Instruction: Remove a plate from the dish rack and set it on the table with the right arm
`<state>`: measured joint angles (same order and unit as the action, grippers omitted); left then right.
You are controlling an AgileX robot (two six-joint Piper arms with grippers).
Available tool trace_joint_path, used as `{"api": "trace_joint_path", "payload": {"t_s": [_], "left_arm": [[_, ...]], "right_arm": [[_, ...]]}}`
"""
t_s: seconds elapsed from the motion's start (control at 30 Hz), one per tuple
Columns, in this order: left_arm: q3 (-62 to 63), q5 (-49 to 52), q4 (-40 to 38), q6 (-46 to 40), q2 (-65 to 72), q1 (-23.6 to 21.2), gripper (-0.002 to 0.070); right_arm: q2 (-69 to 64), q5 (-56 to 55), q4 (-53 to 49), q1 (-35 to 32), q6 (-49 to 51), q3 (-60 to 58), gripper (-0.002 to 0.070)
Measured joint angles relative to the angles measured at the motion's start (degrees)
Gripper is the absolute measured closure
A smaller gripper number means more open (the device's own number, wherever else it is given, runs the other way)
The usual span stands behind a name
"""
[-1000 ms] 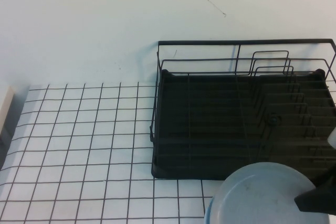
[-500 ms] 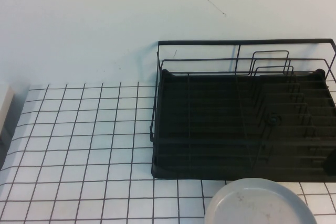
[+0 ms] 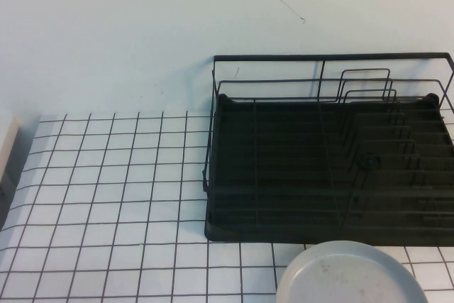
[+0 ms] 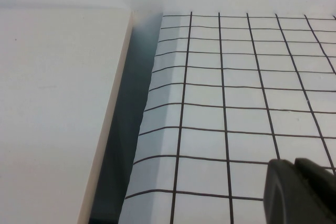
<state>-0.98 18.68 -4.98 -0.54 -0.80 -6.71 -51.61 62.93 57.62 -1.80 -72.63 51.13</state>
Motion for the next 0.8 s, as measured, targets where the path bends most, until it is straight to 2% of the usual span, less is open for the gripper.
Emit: {"api": "trace_joint_path", "payload": {"t_s": [0.17,0.37,0.57,0.8], "left_arm": [[0.0,0.0,0.0,0.0,0.0,0.0,0.0678],[0.0,0.0,0.0,0.0,0.0,0.0,0.0678],[0.0,0.0,0.0,0.0,0.0,0.0,0.0678],[0.0,0.0,0.0,0.0,0.0,0.0,0.0678]], "right_arm": [[11.5,-9.6,2.7,0.0,-1.1,-7.0,0.0678],[16.8,-13.3,1.6,0.0,3.3,-13.8,0.0678],[21.1,-34.1,1.0,0.0,-1.5,-23.2,0.0678],[36.5,-53.8,2.1,0.0,-4.0,-34.2,0.0678]]}}
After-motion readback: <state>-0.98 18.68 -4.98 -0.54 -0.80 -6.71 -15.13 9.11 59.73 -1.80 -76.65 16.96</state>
